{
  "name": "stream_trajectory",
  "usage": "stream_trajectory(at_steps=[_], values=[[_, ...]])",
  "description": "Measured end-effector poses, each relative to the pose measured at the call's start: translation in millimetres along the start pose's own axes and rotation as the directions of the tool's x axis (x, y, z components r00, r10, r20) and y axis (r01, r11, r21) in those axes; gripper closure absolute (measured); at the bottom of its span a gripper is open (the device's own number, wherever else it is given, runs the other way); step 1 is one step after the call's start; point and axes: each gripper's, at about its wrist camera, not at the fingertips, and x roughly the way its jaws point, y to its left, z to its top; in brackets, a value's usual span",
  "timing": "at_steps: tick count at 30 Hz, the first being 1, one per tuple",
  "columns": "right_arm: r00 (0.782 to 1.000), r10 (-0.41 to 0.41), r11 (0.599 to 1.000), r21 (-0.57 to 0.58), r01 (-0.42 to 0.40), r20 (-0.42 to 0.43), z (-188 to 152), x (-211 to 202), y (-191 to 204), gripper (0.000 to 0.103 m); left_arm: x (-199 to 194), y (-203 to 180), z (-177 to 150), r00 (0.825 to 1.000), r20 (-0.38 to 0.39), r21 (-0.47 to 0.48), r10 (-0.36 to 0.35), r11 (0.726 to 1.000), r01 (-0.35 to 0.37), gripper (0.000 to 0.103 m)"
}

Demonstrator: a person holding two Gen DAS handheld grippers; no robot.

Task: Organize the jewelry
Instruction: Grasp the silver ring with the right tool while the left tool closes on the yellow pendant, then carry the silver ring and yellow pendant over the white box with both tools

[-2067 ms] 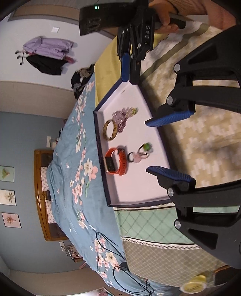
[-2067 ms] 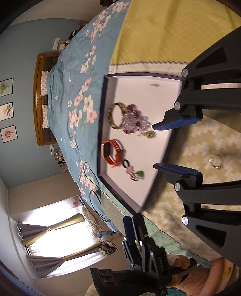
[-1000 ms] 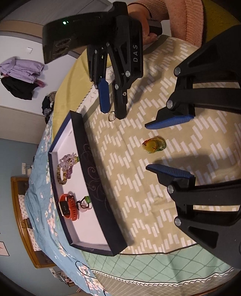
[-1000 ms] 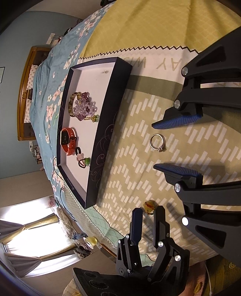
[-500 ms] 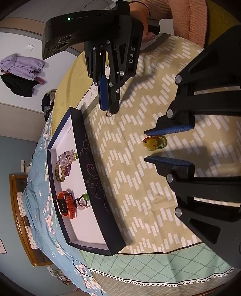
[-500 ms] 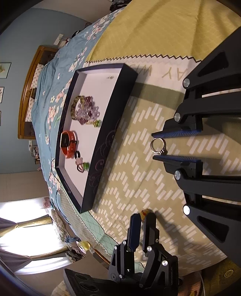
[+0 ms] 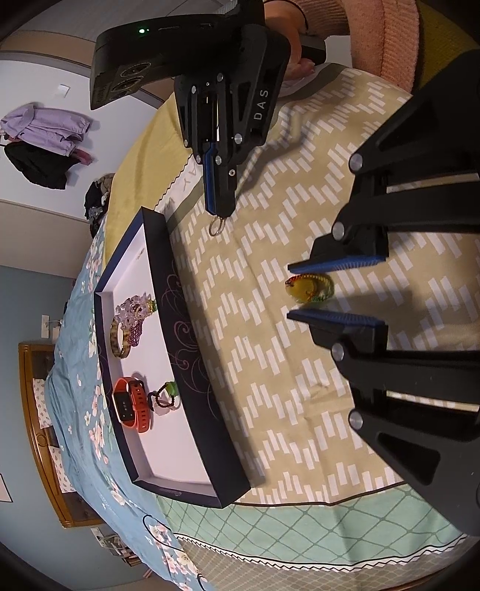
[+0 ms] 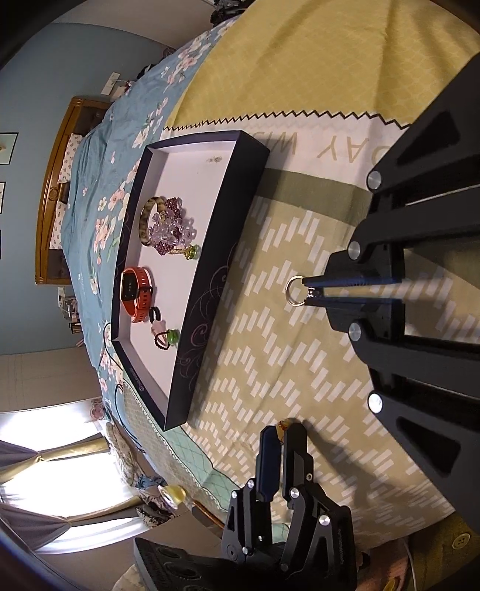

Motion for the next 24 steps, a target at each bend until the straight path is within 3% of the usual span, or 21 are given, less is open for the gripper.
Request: stream_trajectory(at_steps=[24], values=[[0.989,0.066,0.996,0.053,-0.074,0.136,13,-20,-6,0.100,-14,11,7,0.998,0.065,-0.071,0.028,0.997,-0.023,0.087]])
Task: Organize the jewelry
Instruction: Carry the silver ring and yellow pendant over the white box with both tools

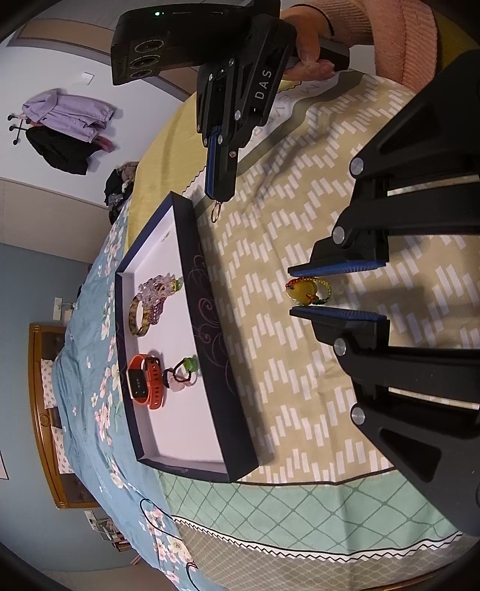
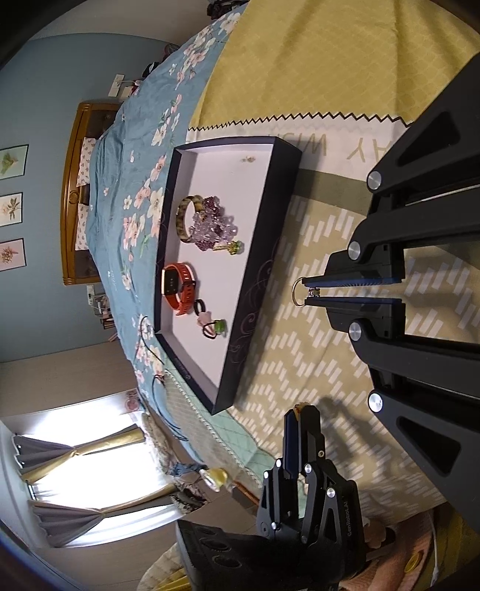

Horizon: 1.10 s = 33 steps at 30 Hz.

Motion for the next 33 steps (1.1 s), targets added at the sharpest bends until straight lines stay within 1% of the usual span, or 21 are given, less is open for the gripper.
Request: stream_trajectory(at_steps=[8,16,33], values=[[0.999,0.021,0.999,0.025,-0.022,0.044,6,-7,-4,0.100,-7,5,6,0.999,0.032,-0.018,0.012,1.000,-0.011,0.087],[0.997,0.024,0.999,0.033,-0.026,0.077,14,-10,-6,0.100,-14,7,14,0.998,0.058,-0.028,0.019,0.999,-0.018,0.087],[0.994,0.031,0.999,0.042,-0.035,0.108,23,-13,-10,0.100,-21,6,25,0.995,0.095,-0.023,0.037,0.999,-0.034,0.087]])
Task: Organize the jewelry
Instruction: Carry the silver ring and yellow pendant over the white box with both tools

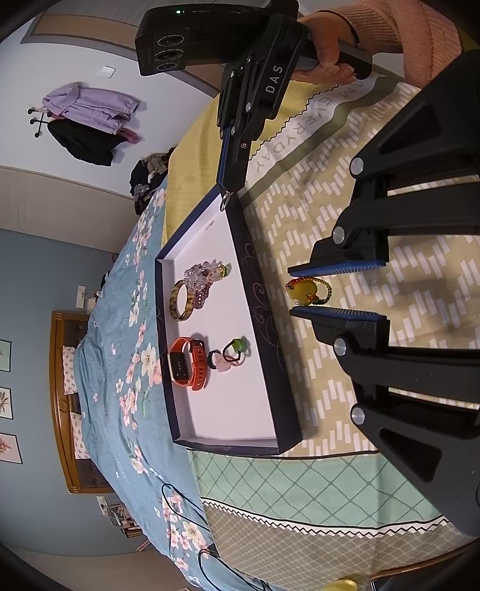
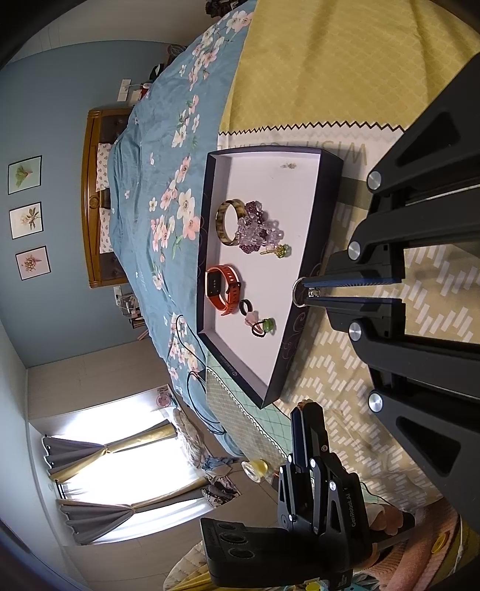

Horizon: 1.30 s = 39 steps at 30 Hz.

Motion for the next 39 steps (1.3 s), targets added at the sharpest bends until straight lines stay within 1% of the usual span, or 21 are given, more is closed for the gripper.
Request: stream_trajectory(at_steps=[13,27,39], values=[[1.000,-0.002,1.000,-0.001,0.002,0.017,9,2,-2,0.100,-4,-1,12,1.000,0.027,0.012,0.011,1.000,-0.011,0.087],[1.000,0.004,1.000,0.000,-0.004,0.023,12,1,-3,0.100,-5,-2,20,0.999,0.044,0.018,0.017,1.000,-0.018,0.087],[0.999,0.005,1.000,-0.008,-0.005,0.038,25,5,-3,0.100,-5,-2,32,0.998,0.065,0.028,0.025,0.999,-0.027,0.087]])
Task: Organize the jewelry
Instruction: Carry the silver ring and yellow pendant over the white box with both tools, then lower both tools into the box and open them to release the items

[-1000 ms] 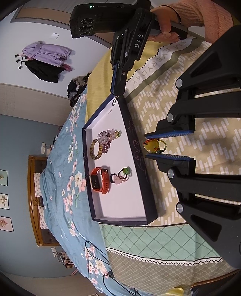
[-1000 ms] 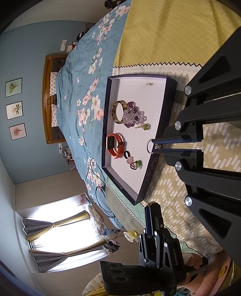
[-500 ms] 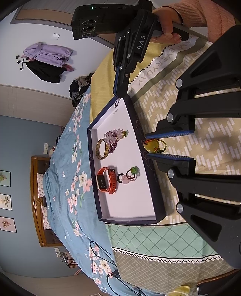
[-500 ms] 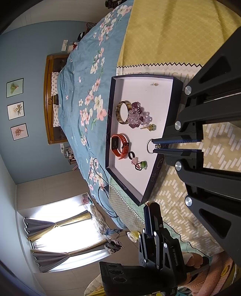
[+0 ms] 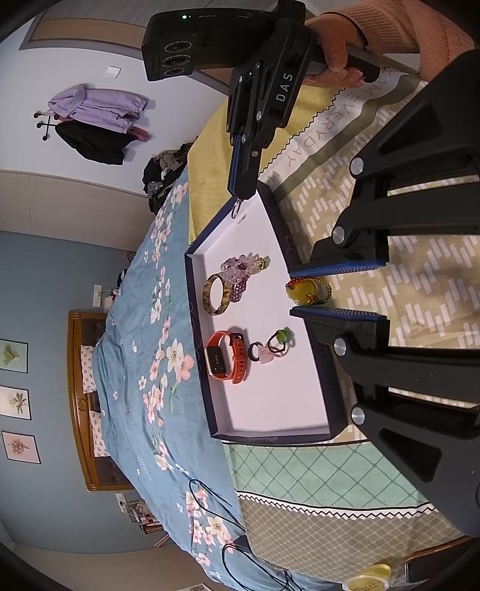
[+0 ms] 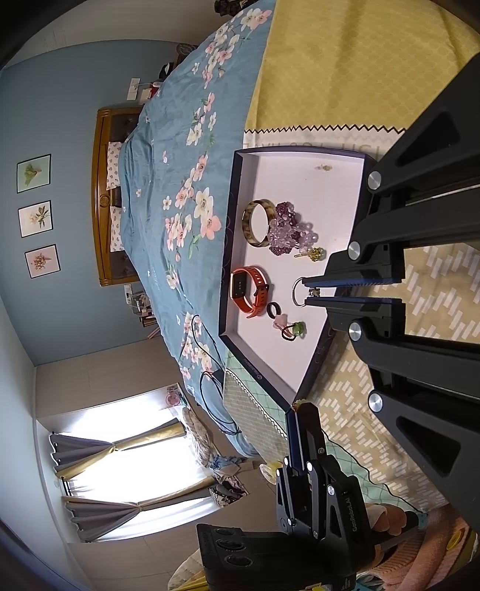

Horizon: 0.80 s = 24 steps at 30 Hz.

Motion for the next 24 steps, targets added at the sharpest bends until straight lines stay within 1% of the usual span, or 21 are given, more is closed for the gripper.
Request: stream_trajectory(at_steps=[12,24], values=[[1.000,0.002,1.000,-0.002,-0.002,0.004,5,5,-1,0.100,1,0,9,1.000,0.016,0.005,0.007,1.000,-0.007,0.087],[1.000,0.006,1.000,0.002,-0.006,0.002,9,9,-5,0.100,6,1,15,1.000,0.016,0.002,0.017,1.000,-0.017,0.087]])
